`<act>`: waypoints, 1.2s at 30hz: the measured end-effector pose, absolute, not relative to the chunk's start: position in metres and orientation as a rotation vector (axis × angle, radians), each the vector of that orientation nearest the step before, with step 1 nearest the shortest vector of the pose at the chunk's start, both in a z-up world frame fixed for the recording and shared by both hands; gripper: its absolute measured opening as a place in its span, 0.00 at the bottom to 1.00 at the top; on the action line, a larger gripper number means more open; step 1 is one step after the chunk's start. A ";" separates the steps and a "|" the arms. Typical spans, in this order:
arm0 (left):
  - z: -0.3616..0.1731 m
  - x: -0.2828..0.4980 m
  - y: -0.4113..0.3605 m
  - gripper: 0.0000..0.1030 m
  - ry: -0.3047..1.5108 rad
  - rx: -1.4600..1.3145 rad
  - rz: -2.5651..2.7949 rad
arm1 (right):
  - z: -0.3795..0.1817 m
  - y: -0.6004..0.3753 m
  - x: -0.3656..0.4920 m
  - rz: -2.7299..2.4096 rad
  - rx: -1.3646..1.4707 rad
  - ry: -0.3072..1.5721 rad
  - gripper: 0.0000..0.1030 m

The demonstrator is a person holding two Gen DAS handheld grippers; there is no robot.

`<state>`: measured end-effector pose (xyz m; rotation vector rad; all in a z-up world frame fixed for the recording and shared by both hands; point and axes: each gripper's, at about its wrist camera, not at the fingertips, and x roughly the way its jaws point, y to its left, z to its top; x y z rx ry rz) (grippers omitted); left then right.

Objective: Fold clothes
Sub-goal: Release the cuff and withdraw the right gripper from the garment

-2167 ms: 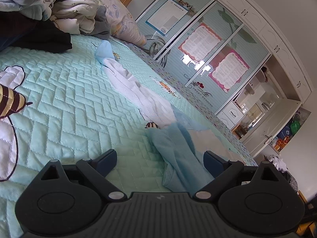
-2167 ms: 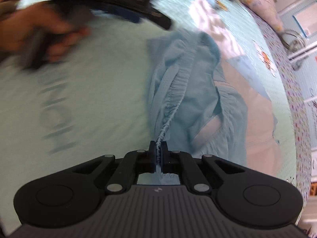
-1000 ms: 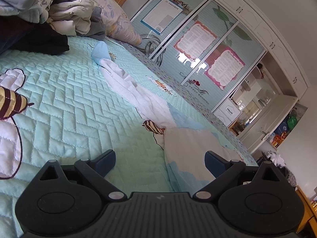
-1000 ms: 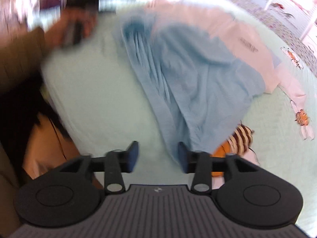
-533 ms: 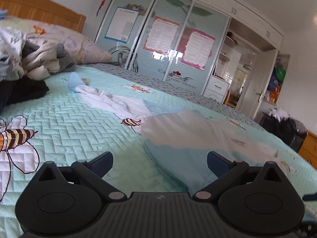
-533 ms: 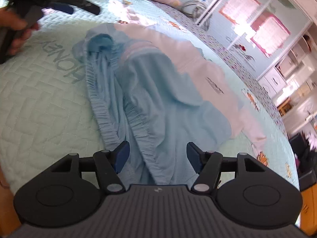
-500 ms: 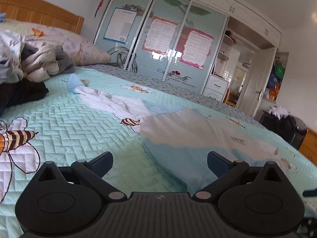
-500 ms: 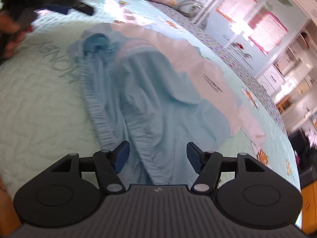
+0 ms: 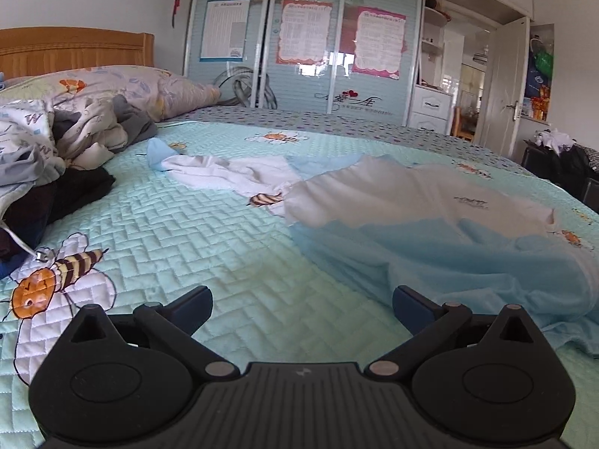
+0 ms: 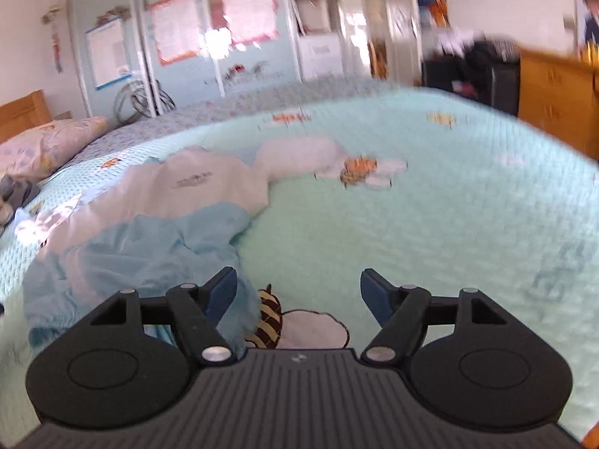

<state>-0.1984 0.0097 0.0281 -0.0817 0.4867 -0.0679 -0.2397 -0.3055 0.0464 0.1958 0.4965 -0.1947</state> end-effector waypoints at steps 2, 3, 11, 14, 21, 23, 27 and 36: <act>0.032 -0.203 -0.005 0.99 0.482 -0.045 -0.119 | 0.046 -0.308 -0.240 -0.179 0.232 0.493 0.74; 0.033 -0.205 -0.015 0.99 0.480 -0.009 -0.146 | 0.044 -0.316 -0.237 -0.184 0.278 0.500 0.74; 0.024 -0.217 -0.076 0.99 0.489 0.236 -0.265 | 0.043 -0.348 -0.242 -0.191 0.419 0.487 0.74; 0.018 -0.215 -0.087 0.99 0.498 0.283 -0.257 | 0.035 -0.354 -0.248 -0.180 0.458 0.497 0.74; 0.010 -0.197 -0.102 0.99 0.536 0.377 -0.182 | 0.020 -0.364 -0.263 -0.205 0.511 0.522 0.75; 0.007 -0.191 -0.101 0.99 0.559 0.385 -0.157 | 0.019 -0.363 -0.265 -0.200 0.506 0.515 0.76; 0.007 -0.186 -0.089 1.00 0.584 0.358 -0.087 | 0.017 -0.361 -0.266 -0.192 0.496 0.498 0.82; 0.017 -0.186 -0.006 0.99 0.662 0.177 0.161 | 0.010 -0.362 -0.272 -0.174 0.557 0.474 0.82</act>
